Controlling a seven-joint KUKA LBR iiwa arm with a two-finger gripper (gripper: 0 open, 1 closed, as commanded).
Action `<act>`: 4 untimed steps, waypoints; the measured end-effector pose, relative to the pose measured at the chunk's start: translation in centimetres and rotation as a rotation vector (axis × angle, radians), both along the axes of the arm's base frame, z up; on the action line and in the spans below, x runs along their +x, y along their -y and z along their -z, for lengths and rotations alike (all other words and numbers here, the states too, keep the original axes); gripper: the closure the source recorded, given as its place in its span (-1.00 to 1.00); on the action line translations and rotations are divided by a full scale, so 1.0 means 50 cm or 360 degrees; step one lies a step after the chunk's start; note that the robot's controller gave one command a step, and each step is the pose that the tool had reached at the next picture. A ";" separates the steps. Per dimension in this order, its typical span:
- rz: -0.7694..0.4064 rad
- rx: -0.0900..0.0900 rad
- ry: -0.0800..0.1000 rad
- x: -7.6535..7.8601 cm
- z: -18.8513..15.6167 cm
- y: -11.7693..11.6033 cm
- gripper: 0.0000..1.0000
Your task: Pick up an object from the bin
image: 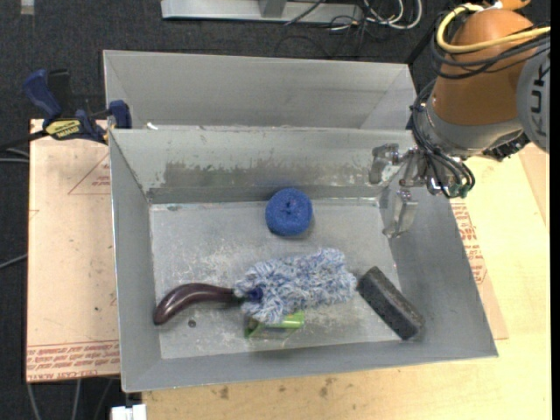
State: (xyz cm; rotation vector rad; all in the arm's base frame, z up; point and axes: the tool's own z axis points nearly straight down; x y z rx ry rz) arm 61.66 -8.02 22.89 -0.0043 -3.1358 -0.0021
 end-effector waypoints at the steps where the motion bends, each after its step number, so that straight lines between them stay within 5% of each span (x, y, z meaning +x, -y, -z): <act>1: -0.0003 -0.0002 0.0013 0.003 -0.010 -0.001 -1.00; 2: -0.0172 -0.0006 0.0026 -0.035 0.032 -0.030 -1.00; 3: -0.0395 0.0002 0.0008 -0.060 0.102 -0.065 -1.00; 4: -0.0152 0.0000 0.0012 -0.090 0.140 -0.104 -1.00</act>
Offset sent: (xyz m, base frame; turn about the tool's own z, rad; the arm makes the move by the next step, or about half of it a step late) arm -0.0572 0.0467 -0.0624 -0.3033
